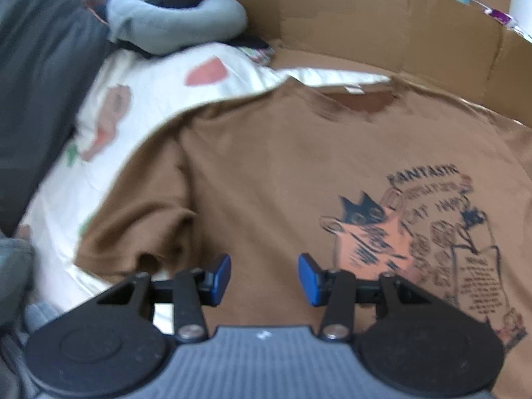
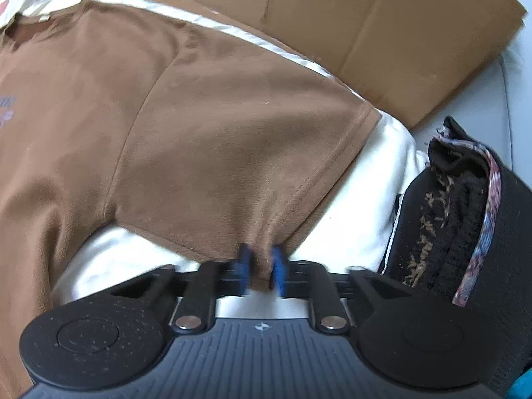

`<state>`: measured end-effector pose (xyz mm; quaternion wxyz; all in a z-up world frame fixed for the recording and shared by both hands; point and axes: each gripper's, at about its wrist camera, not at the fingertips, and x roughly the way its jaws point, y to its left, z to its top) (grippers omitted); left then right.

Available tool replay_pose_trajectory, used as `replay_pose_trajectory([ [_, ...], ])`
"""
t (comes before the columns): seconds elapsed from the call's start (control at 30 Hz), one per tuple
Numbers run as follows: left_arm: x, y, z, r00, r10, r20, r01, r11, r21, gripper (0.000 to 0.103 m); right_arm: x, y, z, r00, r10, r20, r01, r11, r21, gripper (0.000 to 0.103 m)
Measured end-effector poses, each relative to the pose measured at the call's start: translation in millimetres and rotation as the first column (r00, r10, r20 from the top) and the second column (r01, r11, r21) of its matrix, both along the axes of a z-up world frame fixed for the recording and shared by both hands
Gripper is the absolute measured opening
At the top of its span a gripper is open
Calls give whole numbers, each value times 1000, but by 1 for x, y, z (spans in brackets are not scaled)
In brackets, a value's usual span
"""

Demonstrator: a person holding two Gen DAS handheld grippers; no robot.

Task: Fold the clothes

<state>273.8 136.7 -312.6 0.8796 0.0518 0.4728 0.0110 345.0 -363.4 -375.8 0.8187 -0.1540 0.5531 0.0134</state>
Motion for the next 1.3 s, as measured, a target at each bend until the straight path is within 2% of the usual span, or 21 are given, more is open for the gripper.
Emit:
replay_pose_trajectory([
  [0.13, 4, 25, 11, 995, 81, 52, -82, 997, 8, 48, 3, -3, 2, 1000, -23, -7, 23, 1000, -14, 6],
  [0.23, 7, 44, 18, 987, 129, 95, -134, 990, 50, 48, 7, -8, 5, 998, -68, -7, 67, 996, -60, 6],
  [0.33, 9, 64, 20, 974, 189, 125, -199, 977, 74, 48, 7, -18, 12, 994, -107, -16, 107, 993, -42, 8],
  [0.53, 2, 103, 7, 933, 322, 161, -339, 936, 93, 48, -7, -20, 33, 996, -87, 27, 89, 995, -50, 10],
  [0.7, -4, 126, -11, 905, 386, 177, -407, 908, 97, 48, -12, -12, 41, 997, -51, 56, 54, 997, -49, 11],
  [0.93, -10, 149, -24, 874, 412, 259, -441, 895, 63, 48, -25, 6, 46, 997, 37, 62, -35, 999, -26, 14],
  [1.1, -7, 158, -41, 874, 412, 257, -440, 896, 61, 37, -31, 15, 48, 995, 68, 68, -66, 997, -30, 15],
  [1.23, -4, 157, -51, 883, 407, 234, -427, 903, 42, 37, -32, 20, 46, 995, 73, 65, -72, 997, -15, 15],
  [1.3, -4, 158, -53, 873, 428, 232, -442, 897, 7, 36, -32, 24, 46, 995, 82, 65, -81, 997, -8, 15],
])
